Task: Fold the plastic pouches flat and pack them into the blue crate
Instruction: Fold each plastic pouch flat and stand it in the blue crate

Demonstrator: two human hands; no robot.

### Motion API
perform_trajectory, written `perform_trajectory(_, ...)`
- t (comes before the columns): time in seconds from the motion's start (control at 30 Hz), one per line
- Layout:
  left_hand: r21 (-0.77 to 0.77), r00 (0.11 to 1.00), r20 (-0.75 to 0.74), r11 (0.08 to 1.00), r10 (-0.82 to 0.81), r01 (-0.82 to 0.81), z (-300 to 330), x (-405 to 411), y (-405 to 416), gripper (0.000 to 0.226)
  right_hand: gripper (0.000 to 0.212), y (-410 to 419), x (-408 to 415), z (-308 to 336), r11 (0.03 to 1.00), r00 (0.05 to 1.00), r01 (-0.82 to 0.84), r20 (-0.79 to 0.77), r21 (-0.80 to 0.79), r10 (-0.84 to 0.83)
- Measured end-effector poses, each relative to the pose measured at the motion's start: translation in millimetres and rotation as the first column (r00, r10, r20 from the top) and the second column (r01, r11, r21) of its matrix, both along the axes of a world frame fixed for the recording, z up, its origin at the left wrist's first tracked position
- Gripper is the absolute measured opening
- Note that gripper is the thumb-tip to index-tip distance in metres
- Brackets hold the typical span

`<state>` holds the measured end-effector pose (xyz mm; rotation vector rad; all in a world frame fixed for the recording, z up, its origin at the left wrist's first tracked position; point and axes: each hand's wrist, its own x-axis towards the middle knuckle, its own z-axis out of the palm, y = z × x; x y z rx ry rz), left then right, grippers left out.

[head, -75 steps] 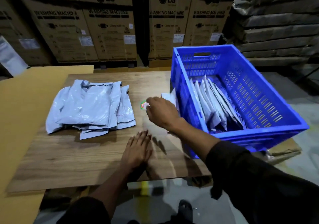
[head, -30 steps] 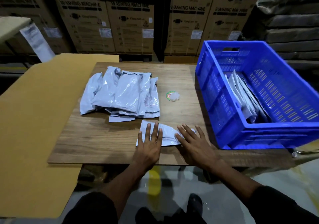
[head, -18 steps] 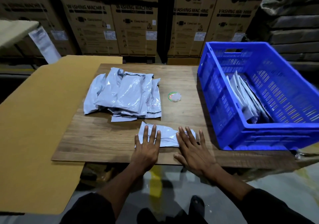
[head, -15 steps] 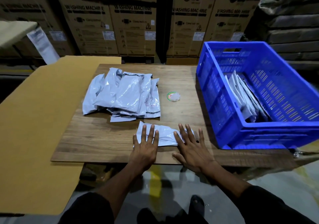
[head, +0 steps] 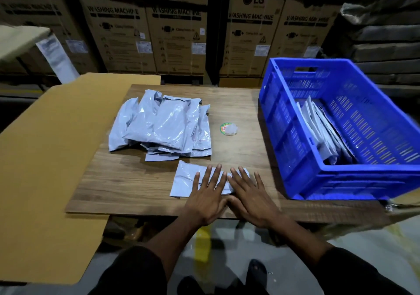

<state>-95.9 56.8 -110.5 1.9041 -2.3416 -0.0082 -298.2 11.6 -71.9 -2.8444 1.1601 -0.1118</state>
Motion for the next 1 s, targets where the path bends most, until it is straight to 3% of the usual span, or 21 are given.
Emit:
perform_trajectory(0.17, -0.015, 0.999, -0.009, 0.999, 0.032, -0.032, -4, -1, 4, 0.078, 0.086, -29, 13, 17, 0.984, 0.985, 0.167, 0.037, 0.067, -0.170)
perform_trajectory(0.27, -0.051, 0.999, -0.017, 0.998, 0.039, -0.039, -4, 1, 7, 0.079, 0.061, -41, 20, 23, 0.956, 0.960, 0.277, 0.011, 0.095, -0.279)
perform_trajectory(0.37, -0.089, 0.999, -0.021, 0.996, 0.026, -0.028, -4, 2, 9, 0.078, 0.038, -45, 19, 16, 0.960, 0.965, 0.260, -0.049, 0.104, -0.256)
perform_trajectory(0.6, -0.135, 1.000, -0.029, 0.991, 0.011, -0.015, -3, 2, 10, 0.076, 0.025, -50, 28, 10, 0.964, 0.966, 0.258, -0.007, 0.065, -0.258)
perform_trajectory(0.77, -0.158, 0.999, -0.032, 0.987, 0.006, -0.011, 0, 2, 11, 0.076, 0.033, -64, 29, 17, 0.926, 0.923, 0.378, -0.082, 0.022, -0.375)
perform_trajectory(0.9, -0.161, 0.999, -0.045, 0.987, 0.007, -0.014, 1, 1, 11, 0.071, 0.018, -81, 19, 21, 0.859, 0.860, 0.510, 0.026, -0.048, -0.510)
perform_trajectory(1.0, -0.108, 0.999, -0.042, 0.994, 0.019, -0.024, -1, 0, 11, 0.067, 0.022, -83, 14, 21, 0.897, 0.895, 0.443, 0.063, -0.005, -0.442)
